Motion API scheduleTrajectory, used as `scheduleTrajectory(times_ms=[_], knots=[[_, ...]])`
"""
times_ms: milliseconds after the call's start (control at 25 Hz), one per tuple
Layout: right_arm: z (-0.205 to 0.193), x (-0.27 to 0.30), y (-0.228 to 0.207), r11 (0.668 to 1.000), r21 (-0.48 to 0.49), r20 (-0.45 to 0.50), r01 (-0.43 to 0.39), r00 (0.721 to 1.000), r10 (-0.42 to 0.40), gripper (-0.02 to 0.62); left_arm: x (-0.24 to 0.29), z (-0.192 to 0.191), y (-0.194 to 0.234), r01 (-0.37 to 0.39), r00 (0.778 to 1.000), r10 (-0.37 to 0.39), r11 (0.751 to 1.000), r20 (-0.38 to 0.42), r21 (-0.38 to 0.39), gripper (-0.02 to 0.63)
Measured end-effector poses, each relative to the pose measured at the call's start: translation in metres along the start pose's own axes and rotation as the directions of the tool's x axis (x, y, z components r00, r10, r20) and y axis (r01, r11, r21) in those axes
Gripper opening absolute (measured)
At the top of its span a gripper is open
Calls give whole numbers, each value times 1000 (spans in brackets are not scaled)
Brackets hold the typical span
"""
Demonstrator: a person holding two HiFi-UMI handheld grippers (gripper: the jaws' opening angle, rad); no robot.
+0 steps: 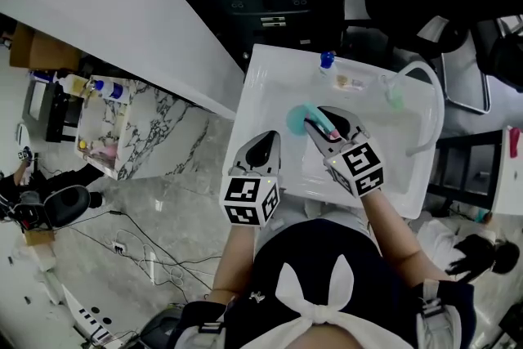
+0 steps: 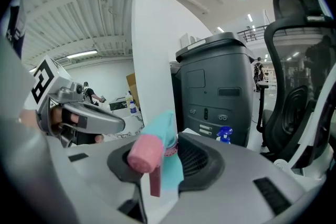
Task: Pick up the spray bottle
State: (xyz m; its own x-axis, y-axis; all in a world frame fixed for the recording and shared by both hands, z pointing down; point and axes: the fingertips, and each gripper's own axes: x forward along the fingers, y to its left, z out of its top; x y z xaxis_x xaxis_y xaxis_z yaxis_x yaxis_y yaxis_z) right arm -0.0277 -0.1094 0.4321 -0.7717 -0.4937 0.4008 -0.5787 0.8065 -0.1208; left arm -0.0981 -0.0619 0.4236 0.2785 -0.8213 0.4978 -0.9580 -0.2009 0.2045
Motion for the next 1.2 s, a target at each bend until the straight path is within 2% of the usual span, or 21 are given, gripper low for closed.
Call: scheduleTrajectory(times_ms=[720, 1200], knots=[[32, -52, 15, 995, -71, 121, -66, 990, 74, 141, -24, -5, -35, -65, 996, 66, 998, 51, -21, 28], [40, -90, 14, 995, -82, 189, -65, 979, 79, 141, -35, -9, -53, -100, 992, 102, 995, 73, -28, 28]])
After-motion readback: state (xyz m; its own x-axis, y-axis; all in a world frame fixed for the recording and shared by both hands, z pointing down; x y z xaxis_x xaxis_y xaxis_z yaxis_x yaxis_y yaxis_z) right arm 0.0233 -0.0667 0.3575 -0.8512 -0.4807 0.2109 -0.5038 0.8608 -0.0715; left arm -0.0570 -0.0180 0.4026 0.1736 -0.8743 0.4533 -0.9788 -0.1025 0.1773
